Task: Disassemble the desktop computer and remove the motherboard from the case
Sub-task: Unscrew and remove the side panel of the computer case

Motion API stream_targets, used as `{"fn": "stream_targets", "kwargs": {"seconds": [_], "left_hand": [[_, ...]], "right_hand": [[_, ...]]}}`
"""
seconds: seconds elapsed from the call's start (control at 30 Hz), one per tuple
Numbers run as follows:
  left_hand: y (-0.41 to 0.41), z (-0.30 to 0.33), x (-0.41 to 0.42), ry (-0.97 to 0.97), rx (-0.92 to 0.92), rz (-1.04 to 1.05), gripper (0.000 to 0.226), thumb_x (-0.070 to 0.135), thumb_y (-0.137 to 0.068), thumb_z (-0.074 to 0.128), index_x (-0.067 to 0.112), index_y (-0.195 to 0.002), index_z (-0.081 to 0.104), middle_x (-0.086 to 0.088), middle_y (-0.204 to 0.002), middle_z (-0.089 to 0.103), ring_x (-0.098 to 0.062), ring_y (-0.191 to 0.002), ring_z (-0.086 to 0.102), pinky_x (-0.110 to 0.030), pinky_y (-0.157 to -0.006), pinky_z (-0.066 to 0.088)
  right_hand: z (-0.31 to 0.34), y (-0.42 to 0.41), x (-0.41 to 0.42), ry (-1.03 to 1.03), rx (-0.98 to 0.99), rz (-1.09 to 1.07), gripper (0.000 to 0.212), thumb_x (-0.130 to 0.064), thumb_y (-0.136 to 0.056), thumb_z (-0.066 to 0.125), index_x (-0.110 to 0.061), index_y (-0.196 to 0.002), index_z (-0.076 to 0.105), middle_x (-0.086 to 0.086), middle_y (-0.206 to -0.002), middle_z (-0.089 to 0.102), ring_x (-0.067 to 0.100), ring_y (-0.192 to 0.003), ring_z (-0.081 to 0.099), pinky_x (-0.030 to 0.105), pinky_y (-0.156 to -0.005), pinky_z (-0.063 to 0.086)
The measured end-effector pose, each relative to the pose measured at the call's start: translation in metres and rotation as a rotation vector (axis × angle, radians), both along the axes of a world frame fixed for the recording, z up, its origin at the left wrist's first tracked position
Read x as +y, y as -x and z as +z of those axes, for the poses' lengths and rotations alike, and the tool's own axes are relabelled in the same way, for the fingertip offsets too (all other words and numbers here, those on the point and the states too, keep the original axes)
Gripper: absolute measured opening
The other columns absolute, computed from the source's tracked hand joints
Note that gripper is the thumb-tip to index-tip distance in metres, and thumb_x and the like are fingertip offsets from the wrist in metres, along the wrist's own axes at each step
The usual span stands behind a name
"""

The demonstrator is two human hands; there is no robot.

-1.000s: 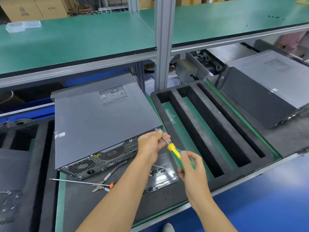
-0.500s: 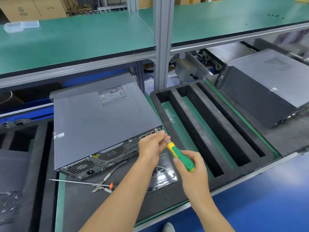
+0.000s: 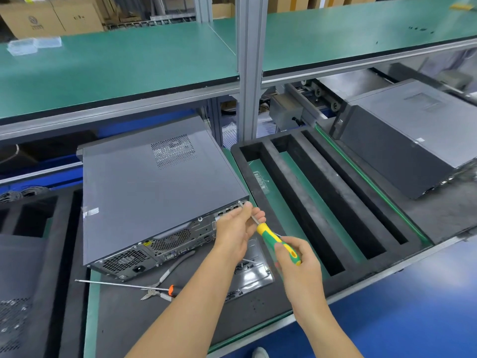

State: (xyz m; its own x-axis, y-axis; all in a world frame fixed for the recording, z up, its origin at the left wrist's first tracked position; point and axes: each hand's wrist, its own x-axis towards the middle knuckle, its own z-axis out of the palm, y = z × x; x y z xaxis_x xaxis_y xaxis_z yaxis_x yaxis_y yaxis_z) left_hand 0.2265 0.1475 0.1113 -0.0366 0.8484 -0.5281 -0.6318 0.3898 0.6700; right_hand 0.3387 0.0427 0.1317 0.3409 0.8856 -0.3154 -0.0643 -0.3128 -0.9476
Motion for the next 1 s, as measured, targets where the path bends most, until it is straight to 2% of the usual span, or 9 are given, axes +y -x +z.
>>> {"fn": "stream_targets", "kwargs": {"seconds": [0.13, 0.23, 0.33, 0.5, 0.6, 0.73, 0.83, 0.9, 1.0], "left_hand": [[0.0, 0.003, 0.005, 0.011, 0.071, -0.015, 0.009, 0.0, -0.091, 0.064, -0.009, -0.09, 0.063, -0.013, -0.07, 0.072, -0.024, -0.067, 0.072, -0.029, -0.059, 0.058], [-0.005, 0.007, 0.008, 0.018, 0.02, 0.015, 0.009, -0.007, -0.096, 0.051, -0.01, -0.09, 0.058, -0.015, -0.069, 0.072, -0.028, -0.067, 0.073, -0.032, -0.058, 0.059], [-0.006, 0.005, 0.008, 0.007, -0.031, 0.016, 0.016, -0.006, -0.1, 0.043, -0.009, -0.094, 0.057, -0.017, -0.073, 0.072, -0.029, -0.069, 0.073, -0.033, -0.058, 0.059], [-0.001, 0.001, 0.005, 0.007, -0.076, 0.032, 0.013, 0.002, -0.098, 0.052, -0.01, -0.098, 0.059, -0.017, -0.075, 0.073, -0.028, -0.072, 0.073, -0.032, -0.06, 0.059], [0.0, 0.002, 0.007, 0.019, -0.021, 0.051, 0.008, -0.001, -0.092, 0.062, -0.009, -0.093, 0.061, -0.014, -0.069, 0.072, -0.026, -0.068, 0.073, -0.03, -0.058, 0.059], [0.0, 0.003, 0.008, 0.025, -0.02, 0.056, 0.008, -0.004, -0.091, 0.062, -0.01, -0.094, 0.06, -0.014, -0.07, 0.073, -0.027, -0.07, 0.074, -0.031, -0.058, 0.059], [0.0, 0.003, 0.008, 0.029, -0.028, 0.052, 0.009, -0.004, -0.092, 0.06, -0.011, -0.098, 0.06, -0.016, -0.074, 0.073, -0.028, -0.073, 0.074, -0.032, -0.059, 0.059], [0.001, 0.003, 0.008, 0.023, -0.038, 0.046, 0.009, -0.004, -0.094, 0.056, -0.01, -0.099, 0.059, -0.018, -0.078, 0.073, -0.031, -0.076, 0.074, -0.034, -0.06, 0.06], [0.001, 0.004, 0.009, 0.013, -0.071, 0.037, 0.013, -0.005, -0.099, 0.046, -0.009, -0.101, 0.057, -0.019, -0.081, 0.074, -0.034, -0.079, 0.074, -0.035, -0.061, 0.06]], "right_hand": [[0.001, 0.003, -0.005, -0.094, -0.044, -0.006, 0.025, -0.026, -0.086, 0.073, -0.043, -0.097, 0.059, -0.013, -0.083, 0.06, 0.0, -0.066, 0.057, 0.015, -0.063, 0.049], [0.005, 0.008, -0.003, -0.016, 0.367, -0.143, 0.024, -0.036, -0.091, 0.066, -0.028, -0.112, 0.059, -0.001, -0.085, 0.064, 0.009, -0.065, 0.057, 0.026, -0.064, 0.05], [0.004, 0.006, 0.0, 0.153, 0.598, -0.149, 0.05, -0.053, -0.098, 0.045, -0.007, -0.113, 0.06, 0.013, -0.077, 0.067, 0.013, -0.053, 0.052, 0.024, -0.049, 0.043], [-0.003, 0.0, -0.003, 0.035, 0.189, -0.048, 0.017, -0.026, -0.096, 0.06, -0.016, -0.108, 0.065, 0.0, -0.085, 0.071, 0.013, -0.07, 0.065, 0.03, -0.067, 0.053], [-0.007, 0.0, -0.005, -0.065, -0.047, -0.029, 0.02, -0.023, -0.088, 0.07, -0.034, -0.102, 0.061, -0.014, -0.09, 0.066, 0.002, -0.075, 0.063, 0.017, -0.068, 0.048], [-0.006, 0.003, -0.004, -0.042, 0.168, -0.039, 0.022, -0.03, -0.085, 0.074, -0.031, -0.105, 0.063, -0.009, -0.085, 0.064, 0.004, -0.069, 0.058, 0.019, -0.068, 0.049], [-0.005, 0.004, 0.0, 0.027, 0.414, -0.071, 0.033, -0.048, -0.093, 0.058, -0.019, -0.107, 0.066, -0.002, -0.086, 0.067, 0.01, -0.065, 0.055, 0.029, -0.07, 0.051], [-0.006, 0.005, 0.002, 0.028, 0.343, -0.069, 0.03, -0.044, -0.098, 0.051, -0.02, -0.105, 0.067, 0.001, -0.091, 0.07, 0.011, -0.065, 0.059, 0.03, -0.069, 0.052], [-0.011, 0.005, 0.0, -0.065, 0.094, -0.051, 0.011, -0.028, -0.096, 0.06, -0.037, -0.099, 0.065, -0.016, -0.099, 0.066, 0.008, -0.083, 0.066, 0.026, -0.076, 0.052]]}}
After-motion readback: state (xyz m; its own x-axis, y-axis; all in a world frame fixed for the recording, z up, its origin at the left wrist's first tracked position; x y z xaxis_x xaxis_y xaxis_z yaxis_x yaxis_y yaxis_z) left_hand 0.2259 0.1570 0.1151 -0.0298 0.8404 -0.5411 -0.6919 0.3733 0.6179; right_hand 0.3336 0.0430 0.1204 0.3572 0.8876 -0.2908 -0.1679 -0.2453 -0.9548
